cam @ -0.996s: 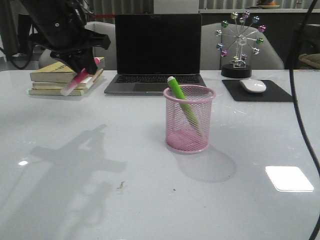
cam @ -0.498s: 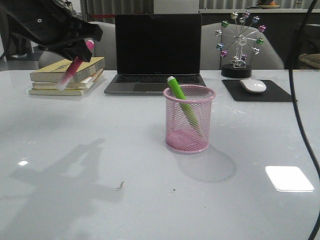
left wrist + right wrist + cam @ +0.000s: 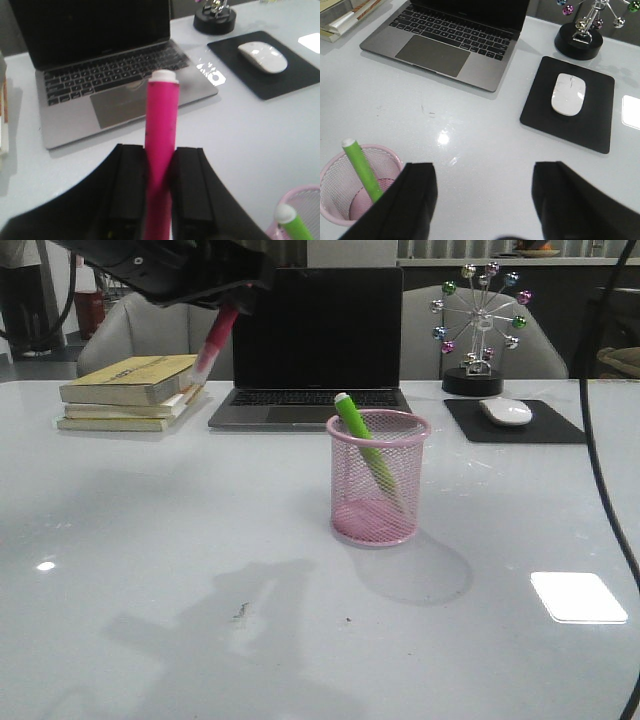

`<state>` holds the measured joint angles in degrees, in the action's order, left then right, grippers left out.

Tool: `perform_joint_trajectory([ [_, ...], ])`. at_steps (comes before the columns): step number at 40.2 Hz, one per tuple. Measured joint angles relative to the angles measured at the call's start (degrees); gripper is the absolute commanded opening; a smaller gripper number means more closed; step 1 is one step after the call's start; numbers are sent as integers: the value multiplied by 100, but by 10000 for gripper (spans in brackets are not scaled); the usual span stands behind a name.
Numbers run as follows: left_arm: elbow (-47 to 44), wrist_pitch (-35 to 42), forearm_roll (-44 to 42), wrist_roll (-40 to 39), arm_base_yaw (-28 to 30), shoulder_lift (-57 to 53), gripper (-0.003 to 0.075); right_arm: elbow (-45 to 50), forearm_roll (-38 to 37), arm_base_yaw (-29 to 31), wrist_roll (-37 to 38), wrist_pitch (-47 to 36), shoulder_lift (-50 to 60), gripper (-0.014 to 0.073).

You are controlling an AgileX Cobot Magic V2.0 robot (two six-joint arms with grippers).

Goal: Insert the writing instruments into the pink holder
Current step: 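Lift the pink highlighter with the left gripper toward the holder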

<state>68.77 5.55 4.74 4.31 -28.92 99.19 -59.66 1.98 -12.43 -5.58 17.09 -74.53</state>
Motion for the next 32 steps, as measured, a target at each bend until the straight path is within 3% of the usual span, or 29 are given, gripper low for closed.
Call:
perform_joint_trajectory([
  [32,0,1149,196,0,-1152,-11,92,0,-112,0,0,12,0,521],
])
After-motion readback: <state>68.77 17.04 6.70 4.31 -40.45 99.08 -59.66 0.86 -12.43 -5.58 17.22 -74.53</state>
